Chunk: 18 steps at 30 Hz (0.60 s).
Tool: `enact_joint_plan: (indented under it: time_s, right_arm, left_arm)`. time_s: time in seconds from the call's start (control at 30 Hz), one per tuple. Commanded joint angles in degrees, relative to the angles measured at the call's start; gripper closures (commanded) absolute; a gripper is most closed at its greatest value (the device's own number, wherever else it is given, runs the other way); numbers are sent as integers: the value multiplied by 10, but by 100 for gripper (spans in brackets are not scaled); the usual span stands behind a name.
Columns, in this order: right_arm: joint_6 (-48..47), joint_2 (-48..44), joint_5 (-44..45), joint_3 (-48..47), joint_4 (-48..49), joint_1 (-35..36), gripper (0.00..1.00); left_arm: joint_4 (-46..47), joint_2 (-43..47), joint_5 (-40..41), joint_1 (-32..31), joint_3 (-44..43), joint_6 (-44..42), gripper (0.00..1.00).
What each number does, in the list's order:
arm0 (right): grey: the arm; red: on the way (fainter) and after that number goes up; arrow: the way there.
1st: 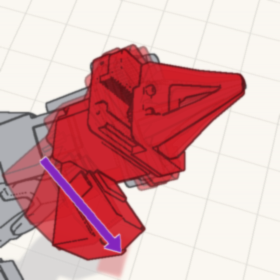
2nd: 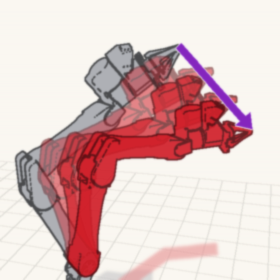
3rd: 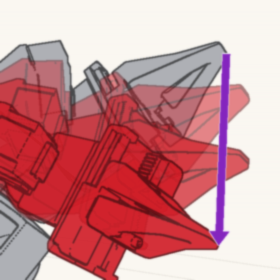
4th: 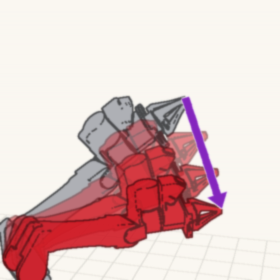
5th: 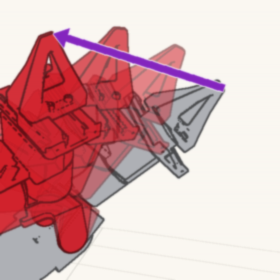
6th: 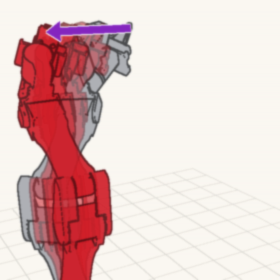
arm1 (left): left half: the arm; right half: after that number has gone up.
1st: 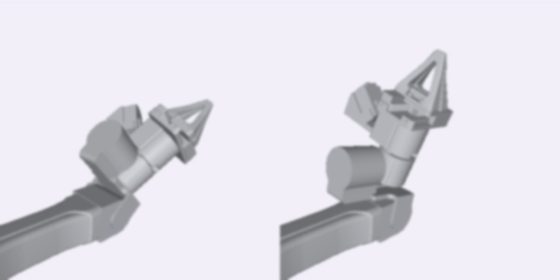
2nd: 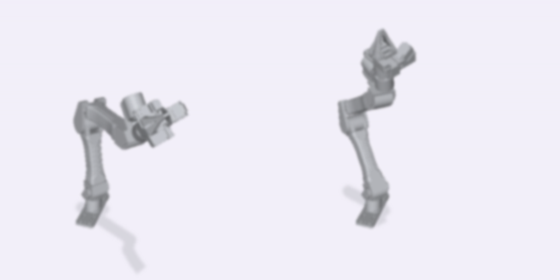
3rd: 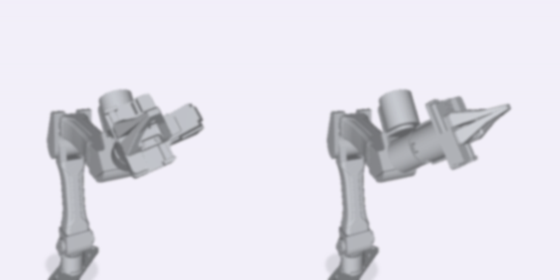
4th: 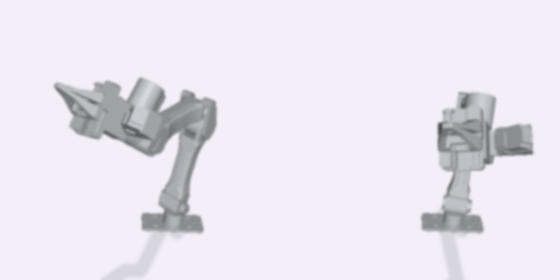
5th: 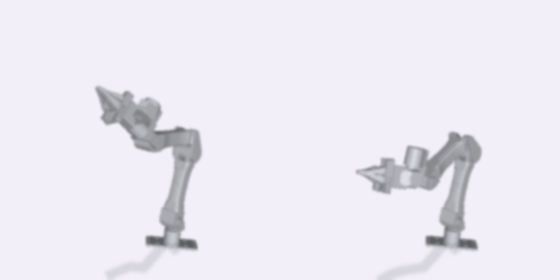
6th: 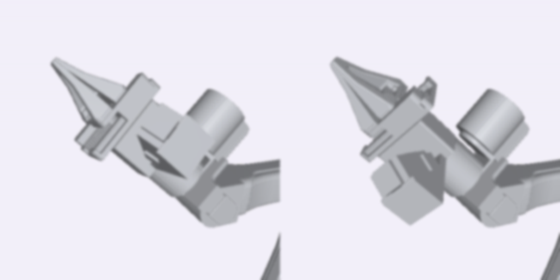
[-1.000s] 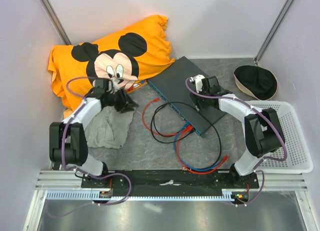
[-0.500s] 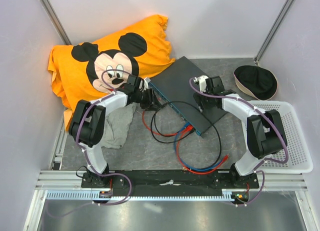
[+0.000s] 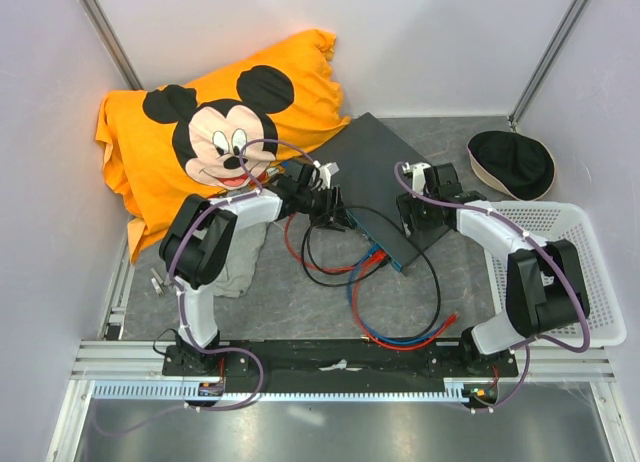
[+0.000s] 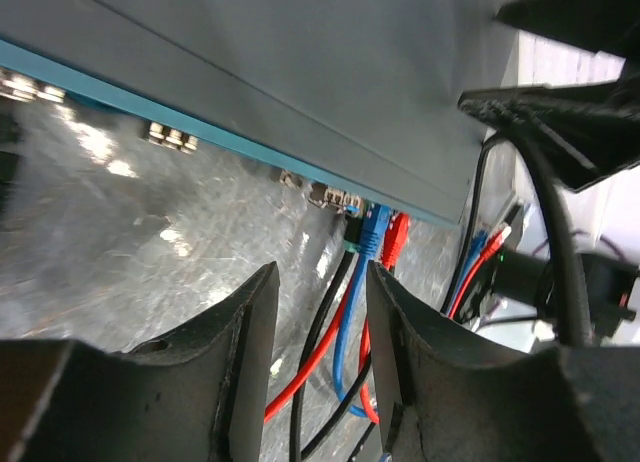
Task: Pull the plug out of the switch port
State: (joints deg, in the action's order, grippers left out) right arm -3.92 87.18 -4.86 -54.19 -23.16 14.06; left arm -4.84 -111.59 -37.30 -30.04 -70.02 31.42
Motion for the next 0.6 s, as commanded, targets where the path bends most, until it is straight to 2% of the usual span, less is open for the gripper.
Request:
enact_joint_plan:
  time_s: [0.0, 0.1, 0.27, 0.57]
  right_arm:
    - [2, -8, 3, -2, -7, -2, 25]
    - [0, -8, 6, -1, -4, -16, 25]
    - [1, -24, 5, 20, -9, -25, 25]
    - [17, -59, -8, 46, 0, -54, 25]
  left_arm:
    - [12, -18, -37, 6, -5, -29, 52]
    - [79, -34, -75, 5, 11, 0, 52]
    - [126, -52, -118, 2, 8, 45, 53]
    - [157, -86, -113, 0, 9, 102, 53]
